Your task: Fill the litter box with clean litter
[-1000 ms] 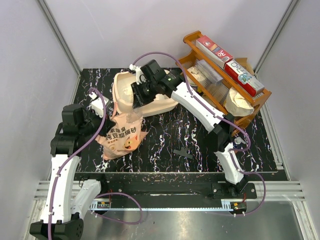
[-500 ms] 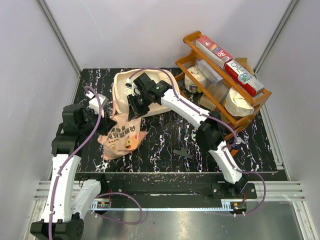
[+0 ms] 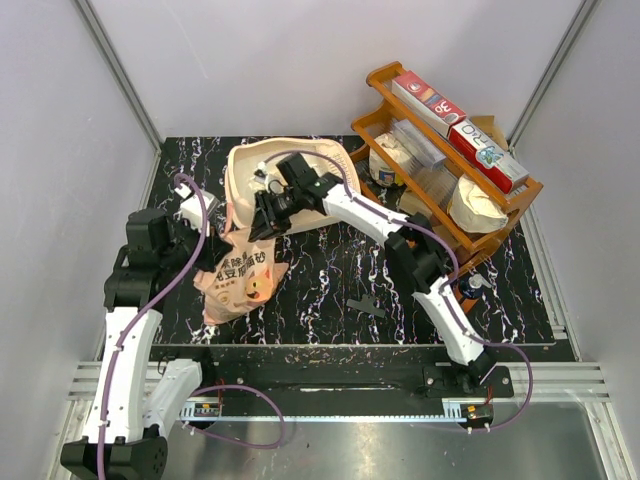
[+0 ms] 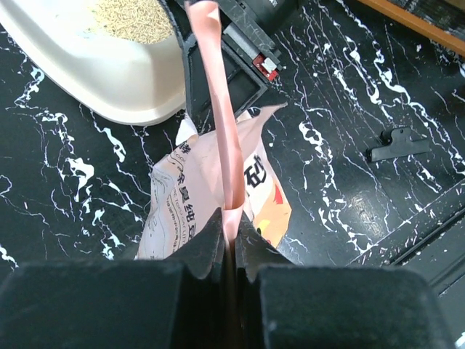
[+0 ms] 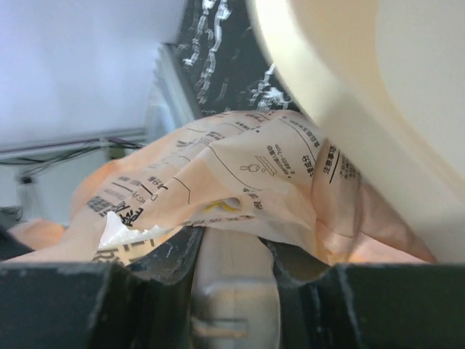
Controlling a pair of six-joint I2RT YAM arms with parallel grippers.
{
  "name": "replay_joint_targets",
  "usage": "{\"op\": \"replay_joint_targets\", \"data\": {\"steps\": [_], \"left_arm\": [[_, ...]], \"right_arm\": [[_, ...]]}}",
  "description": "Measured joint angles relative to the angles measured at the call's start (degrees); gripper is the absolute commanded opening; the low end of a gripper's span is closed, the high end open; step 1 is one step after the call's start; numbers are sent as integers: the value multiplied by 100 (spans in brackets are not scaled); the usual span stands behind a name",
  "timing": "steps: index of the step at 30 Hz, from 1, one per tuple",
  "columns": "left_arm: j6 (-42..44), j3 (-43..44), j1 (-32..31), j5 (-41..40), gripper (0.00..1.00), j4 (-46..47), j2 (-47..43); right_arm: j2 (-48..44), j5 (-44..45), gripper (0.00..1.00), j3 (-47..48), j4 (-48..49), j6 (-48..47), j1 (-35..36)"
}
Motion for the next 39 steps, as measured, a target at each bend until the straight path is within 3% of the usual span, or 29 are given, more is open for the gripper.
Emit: {"op": "replay_joint_targets", "data": {"steps": [4,12,21,39], "left_arm": [[188,20,-22,9,4,-118,57],[876,251,-11,-129,5,-540,-26],[1545,310,-17,-221,5,-800,-107],[1762,411,-33,-409,5,-931,-177]], "right_arm": [[-531,-667,0,-1873,2264,1134,-197],[-708,-1725,0,-2955,4898,2997,-743],[-708,-2365,0,-3254,5978,4297,-1276],[-1073,-2367,0,-3447,6642,4577,-1386]]}}
